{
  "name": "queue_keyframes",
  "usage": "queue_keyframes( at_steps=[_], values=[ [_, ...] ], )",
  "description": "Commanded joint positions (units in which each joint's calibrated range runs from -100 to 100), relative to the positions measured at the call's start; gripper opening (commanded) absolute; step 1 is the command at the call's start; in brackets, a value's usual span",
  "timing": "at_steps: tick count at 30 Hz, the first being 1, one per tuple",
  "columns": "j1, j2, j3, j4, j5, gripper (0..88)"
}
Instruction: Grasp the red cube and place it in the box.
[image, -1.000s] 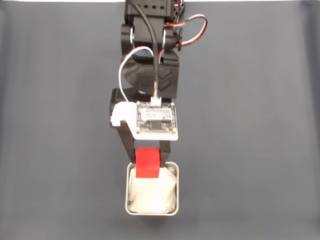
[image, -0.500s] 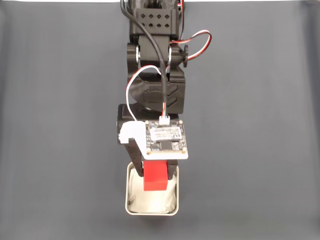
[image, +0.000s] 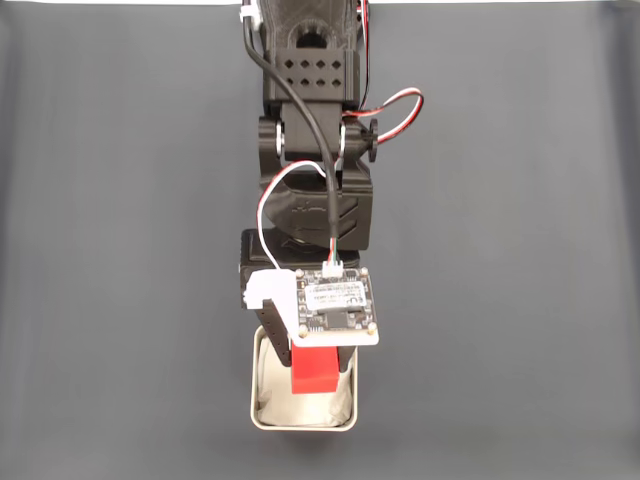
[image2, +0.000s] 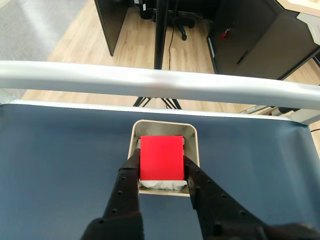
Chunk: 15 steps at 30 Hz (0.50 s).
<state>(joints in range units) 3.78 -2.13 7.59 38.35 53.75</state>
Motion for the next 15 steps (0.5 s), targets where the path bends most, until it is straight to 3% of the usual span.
queue_keyframes(
  at_steps=[1,15],
  values=[
    [-0.37,-0.13,-3.12,-1.79,0.15,2.3],
    [-0.30,2.91,-4.77,-2.12,-0.93,2.3]
  ],
)
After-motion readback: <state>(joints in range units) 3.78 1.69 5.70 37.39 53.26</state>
